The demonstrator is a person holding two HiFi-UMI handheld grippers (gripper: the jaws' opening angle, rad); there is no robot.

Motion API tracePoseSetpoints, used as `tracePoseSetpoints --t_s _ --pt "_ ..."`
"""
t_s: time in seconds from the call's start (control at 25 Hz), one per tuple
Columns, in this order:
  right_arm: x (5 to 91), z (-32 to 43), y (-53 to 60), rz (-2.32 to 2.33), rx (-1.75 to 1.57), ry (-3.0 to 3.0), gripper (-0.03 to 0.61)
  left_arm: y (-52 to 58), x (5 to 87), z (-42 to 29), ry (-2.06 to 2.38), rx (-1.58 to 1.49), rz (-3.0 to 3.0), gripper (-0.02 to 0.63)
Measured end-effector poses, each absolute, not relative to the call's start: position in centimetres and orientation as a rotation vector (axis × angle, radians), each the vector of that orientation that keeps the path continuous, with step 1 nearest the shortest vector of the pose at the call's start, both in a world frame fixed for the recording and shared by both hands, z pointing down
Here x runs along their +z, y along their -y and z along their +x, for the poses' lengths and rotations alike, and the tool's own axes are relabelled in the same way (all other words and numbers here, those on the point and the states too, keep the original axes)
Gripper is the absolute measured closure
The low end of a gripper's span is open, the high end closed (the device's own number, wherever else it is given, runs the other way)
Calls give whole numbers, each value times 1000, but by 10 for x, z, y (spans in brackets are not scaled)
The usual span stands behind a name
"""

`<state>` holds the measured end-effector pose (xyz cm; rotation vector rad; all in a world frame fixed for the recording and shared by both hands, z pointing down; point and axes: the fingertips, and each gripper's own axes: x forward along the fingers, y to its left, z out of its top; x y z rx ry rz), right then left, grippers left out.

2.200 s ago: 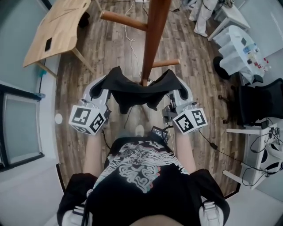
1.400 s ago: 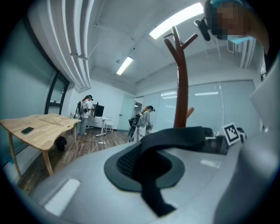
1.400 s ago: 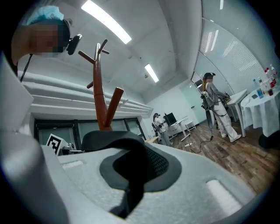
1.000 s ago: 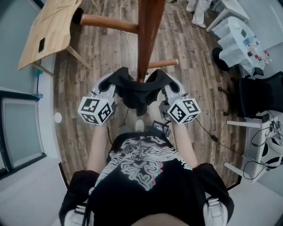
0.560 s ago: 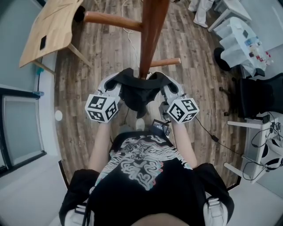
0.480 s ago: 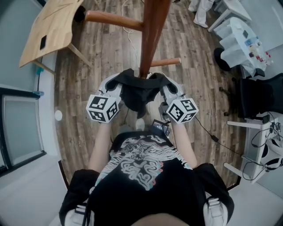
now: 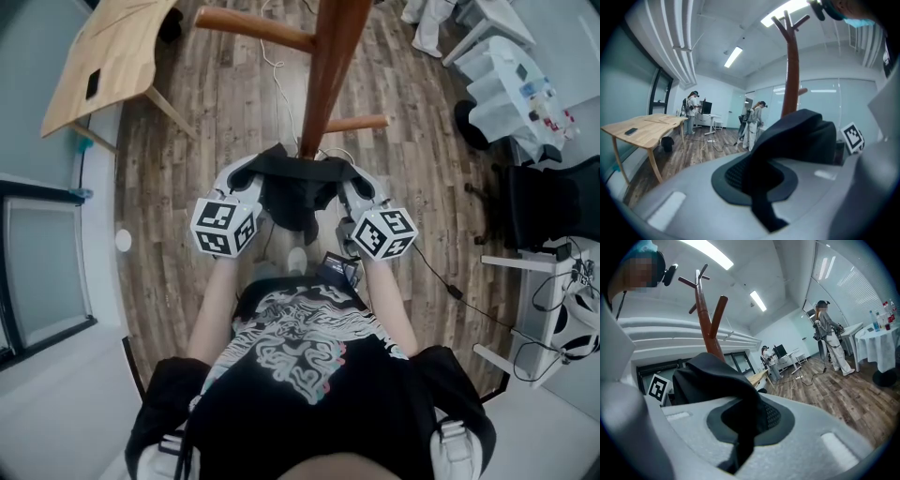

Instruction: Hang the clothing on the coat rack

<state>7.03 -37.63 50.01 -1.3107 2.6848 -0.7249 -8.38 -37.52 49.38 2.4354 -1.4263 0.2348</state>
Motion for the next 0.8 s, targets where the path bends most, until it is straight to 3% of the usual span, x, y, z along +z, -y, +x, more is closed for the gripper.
tracePoseSetpoints --t_s 0.48,0.64,0.8 --pt "505 70 371 -1399 -704 -2701 505 368 498 -91 1499 326 2425 603" --pt "507 70 368 -1425 -700 -2699 505 366 498 -97 1539 360 2413 509" --pt "510 71 367 -1473 -698 -2693 488 364 499 -99 1535 369 2414 492"
